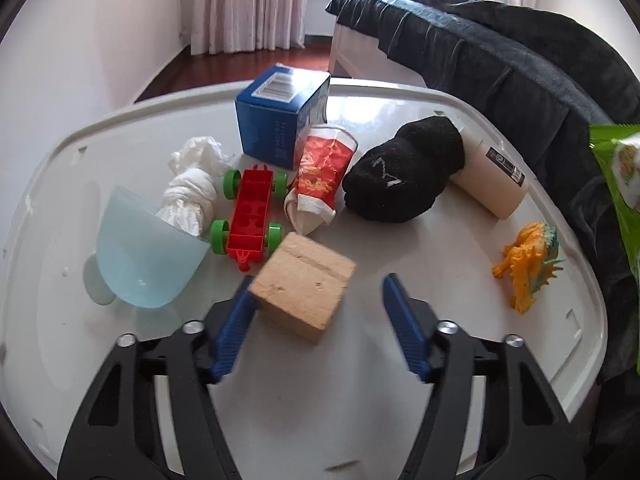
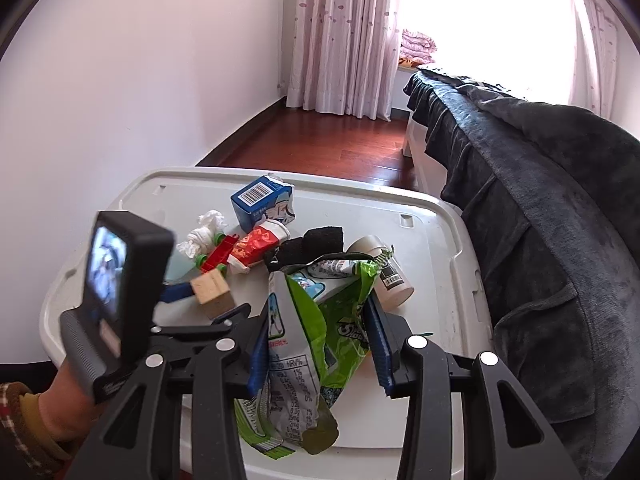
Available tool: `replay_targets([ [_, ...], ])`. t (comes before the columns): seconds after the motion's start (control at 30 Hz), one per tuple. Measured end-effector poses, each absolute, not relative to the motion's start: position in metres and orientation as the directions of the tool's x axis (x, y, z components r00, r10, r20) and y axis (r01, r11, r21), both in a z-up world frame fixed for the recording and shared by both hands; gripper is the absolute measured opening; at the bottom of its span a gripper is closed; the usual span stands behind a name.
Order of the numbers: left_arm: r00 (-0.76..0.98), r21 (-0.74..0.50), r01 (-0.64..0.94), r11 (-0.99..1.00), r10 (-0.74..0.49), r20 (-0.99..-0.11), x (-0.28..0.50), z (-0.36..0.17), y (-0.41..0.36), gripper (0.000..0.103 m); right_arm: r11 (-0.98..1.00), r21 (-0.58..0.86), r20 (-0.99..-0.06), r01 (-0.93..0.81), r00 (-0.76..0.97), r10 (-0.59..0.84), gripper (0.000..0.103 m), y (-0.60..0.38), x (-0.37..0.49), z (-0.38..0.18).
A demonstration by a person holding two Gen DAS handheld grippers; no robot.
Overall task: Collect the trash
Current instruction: 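Lift the snack bag with the right gripper while the left grasps the wooden block, then carry snack bag and wooden block over the bin and open both grippers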
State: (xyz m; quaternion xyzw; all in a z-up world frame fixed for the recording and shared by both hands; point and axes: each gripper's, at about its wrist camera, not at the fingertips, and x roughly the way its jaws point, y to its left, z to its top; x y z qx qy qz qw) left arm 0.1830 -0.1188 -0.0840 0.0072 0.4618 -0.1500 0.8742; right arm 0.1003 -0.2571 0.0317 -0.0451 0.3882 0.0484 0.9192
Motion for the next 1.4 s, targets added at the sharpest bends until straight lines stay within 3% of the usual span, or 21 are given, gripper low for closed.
replay_targets([
  [0.43, 0.534, -0.098, 0.251, 0.963, -0.222, -0.815, 0.162, -0.067, -0.117, 0.045, 0.99, -0.044, -0.703, -0.137, 0.708, 0.067, 0.042, -0.253, 0.094, 0.039],
  [0.83, 0.648, -0.052, 0.157, 0.986, -0.143, -0.748, 0.046, -0.016, -0.045, 0.045, 0.988, 0.028, -0.684, -0.149, 0.719, 0.127, 0.042, -0.215, 0.028, 0.046],
  [1.23, 0.587, -0.056, 0.057, 0.997, -0.079, -0.806, -0.073, -0.067, 0.012, 0.046, 0.986, 0.093, -0.817, -0.137, 0.555, 0.154, 0.043, -0.156, -0.078, -0.055],
  [1.4, 0.563, -0.06, 0.041, 0.997, -0.073, -0.823, -0.085, -0.079, 0.018, 0.046, 0.99, 0.043, -0.844, -0.133, 0.525, 0.107, 0.043, -0.144, -0.093, -0.076],
])
